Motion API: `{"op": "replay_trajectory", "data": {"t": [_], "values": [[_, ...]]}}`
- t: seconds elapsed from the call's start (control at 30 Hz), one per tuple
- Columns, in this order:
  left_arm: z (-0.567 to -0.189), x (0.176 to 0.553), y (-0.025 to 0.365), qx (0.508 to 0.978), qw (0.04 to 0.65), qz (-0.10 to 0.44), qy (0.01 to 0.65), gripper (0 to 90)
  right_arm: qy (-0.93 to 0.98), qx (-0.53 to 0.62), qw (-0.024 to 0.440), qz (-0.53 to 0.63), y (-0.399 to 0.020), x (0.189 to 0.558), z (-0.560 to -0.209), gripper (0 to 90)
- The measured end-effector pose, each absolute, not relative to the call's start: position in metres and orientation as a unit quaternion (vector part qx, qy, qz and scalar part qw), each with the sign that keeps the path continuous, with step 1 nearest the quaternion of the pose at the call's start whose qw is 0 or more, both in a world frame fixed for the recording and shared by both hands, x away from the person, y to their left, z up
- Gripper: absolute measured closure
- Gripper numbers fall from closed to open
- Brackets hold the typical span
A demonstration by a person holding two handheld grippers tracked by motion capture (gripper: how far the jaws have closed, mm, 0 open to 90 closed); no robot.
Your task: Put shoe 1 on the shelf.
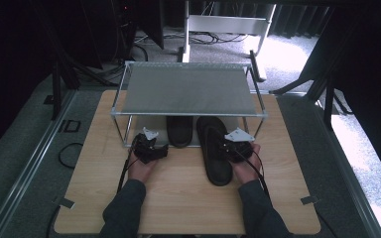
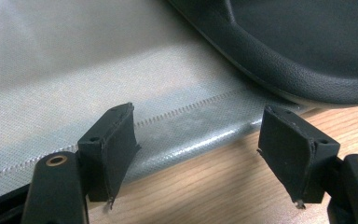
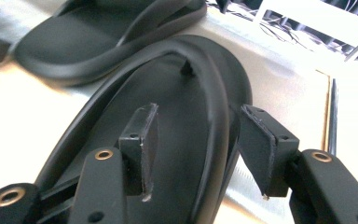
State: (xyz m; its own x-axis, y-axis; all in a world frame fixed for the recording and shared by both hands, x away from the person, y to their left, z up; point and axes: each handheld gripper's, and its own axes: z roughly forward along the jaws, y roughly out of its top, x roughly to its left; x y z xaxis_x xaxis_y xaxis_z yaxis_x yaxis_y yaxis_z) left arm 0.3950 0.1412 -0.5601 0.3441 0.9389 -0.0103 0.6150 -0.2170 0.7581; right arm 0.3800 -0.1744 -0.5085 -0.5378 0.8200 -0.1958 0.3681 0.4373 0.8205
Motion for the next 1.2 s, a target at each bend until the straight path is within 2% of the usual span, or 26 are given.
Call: {"op": "replay_trajectory", "data": {"t": [0.27,0.67,0.87,1.2], "values": [[-0.560,0.395,0.141,0.743,0.344,0.237,0.523,28.9,0.797,0.376,0.260,0.395,-0.190,0.336,-0.512,47.4],[-0.560,0.395,0.142,0.740,0.345,0.237,0.526,30.4,0.816,0.377,0.223,0.377,-0.193,0.284,-0.528,38.7],[-0.560,0.395,0.142,0.739,0.346,0.235,0.527,30.6,0.825,0.373,0.227,0.360,-0.190,0.270,-0.535,31.2],[-0.560,0.395,0.142,0.739,0.348,0.234,0.527,30.6,0.827,0.384,0.224,0.344,-0.195,0.272,-0.544,30.0]]}}
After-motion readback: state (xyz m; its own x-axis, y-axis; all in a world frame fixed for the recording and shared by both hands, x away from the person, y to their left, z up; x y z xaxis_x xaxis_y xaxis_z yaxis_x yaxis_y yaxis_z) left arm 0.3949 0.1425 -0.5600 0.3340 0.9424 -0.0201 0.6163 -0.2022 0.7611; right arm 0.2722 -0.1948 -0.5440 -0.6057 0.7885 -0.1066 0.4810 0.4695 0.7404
